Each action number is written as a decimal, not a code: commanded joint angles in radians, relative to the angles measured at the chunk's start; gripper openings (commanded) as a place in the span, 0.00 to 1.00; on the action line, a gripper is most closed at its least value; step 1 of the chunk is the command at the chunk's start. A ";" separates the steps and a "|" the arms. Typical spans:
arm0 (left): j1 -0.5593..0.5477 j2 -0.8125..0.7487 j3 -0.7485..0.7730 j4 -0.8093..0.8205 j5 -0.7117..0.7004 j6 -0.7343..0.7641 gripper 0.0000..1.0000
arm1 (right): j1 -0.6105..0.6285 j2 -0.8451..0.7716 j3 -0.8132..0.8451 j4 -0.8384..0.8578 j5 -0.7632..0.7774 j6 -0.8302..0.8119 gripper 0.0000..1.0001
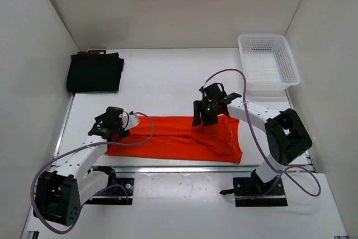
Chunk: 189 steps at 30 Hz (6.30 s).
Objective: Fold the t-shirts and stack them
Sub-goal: Fold the other side of the tshirt into a rectangle, then rotate the tshirt 90 degrees
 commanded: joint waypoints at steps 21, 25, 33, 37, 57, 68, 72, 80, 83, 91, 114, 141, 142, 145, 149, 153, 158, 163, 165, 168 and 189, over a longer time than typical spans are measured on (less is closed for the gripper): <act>-0.003 -0.006 -0.038 0.072 -0.021 0.026 0.93 | 0.140 -0.111 -0.169 0.062 -0.215 -0.040 0.06; -0.001 -0.009 -0.035 0.069 -0.022 0.038 0.93 | 0.189 -0.056 -0.179 0.039 -0.263 -0.108 0.17; -0.006 0.000 -0.029 0.102 -0.030 0.038 0.94 | 0.183 -0.140 -0.080 0.051 -0.263 -0.134 0.29; -0.006 0.002 -0.028 0.119 -0.028 0.026 0.94 | 0.078 -0.265 -0.089 0.050 -0.180 -0.052 0.26; 0.129 0.483 0.254 0.190 -0.172 -0.266 0.91 | -0.471 -0.174 -0.186 0.227 -0.005 0.073 0.39; 0.146 0.622 0.290 0.167 -0.225 -0.293 0.86 | -0.556 -0.197 -0.289 0.240 -0.005 0.171 0.04; 0.154 0.637 0.279 0.159 -0.226 -0.298 0.85 | -0.616 -0.247 -0.350 0.275 -0.028 0.165 0.04; 0.148 0.565 0.350 0.084 -0.171 -0.323 0.87 | -0.572 -0.244 -0.265 0.157 -0.090 0.078 0.35; 0.145 0.515 0.418 0.043 -0.105 -0.349 0.86 | -0.564 -0.344 -0.224 -0.002 0.016 0.061 0.38; 0.120 0.614 0.583 -0.042 0.116 -0.427 0.88 | -0.556 -0.386 -0.259 -0.072 0.162 -0.010 0.54; 0.161 0.729 0.531 -0.166 0.123 -0.404 0.17 | -0.408 0.215 0.233 0.008 0.102 -0.180 0.00; 0.214 0.643 0.425 -0.307 0.136 -0.533 0.27 | -0.426 0.501 0.837 -0.149 0.121 -0.125 0.38; 0.215 0.642 0.425 -0.306 0.134 -0.528 0.28 | -0.429 0.504 0.822 -0.142 0.116 -0.096 0.37; 0.215 0.646 0.429 -0.307 0.128 -0.533 0.30 | -0.418 0.524 0.764 -0.093 0.145 -0.027 0.36; 0.221 0.654 0.442 -0.319 0.123 -0.525 0.34 | -0.401 0.576 0.810 -0.127 0.147 0.006 0.34; 0.231 0.671 0.466 -0.327 0.122 -0.537 0.38 | -0.369 0.657 0.907 -0.236 0.156 -0.031 0.37; 0.231 0.694 0.477 -0.324 0.116 -0.547 0.38 | -0.394 0.723 0.910 -0.246 0.144 0.012 0.35; 0.223 0.683 0.503 -0.367 0.139 -0.537 0.41 | -0.406 0.854 1.064 -0.280 0.081 -0.033 0.08; 0.215 0.665 0.517 -0.394 0.166 -0.530 0.63 | -0.401 0.909 1.176 -0.286 0.088 -0.076 0.01; 0.183 0.619 0.532 -0.417 0.226 -0.513 0.83 | -0.389 1.015 1.432 -0.270 0.086 -0.117 0.04; 0.290 0.469 0.652 -0.392 0.343 -0.764 0.99 | -0.389 0.302 1.271 -0.250 0.294 -0.293 0.99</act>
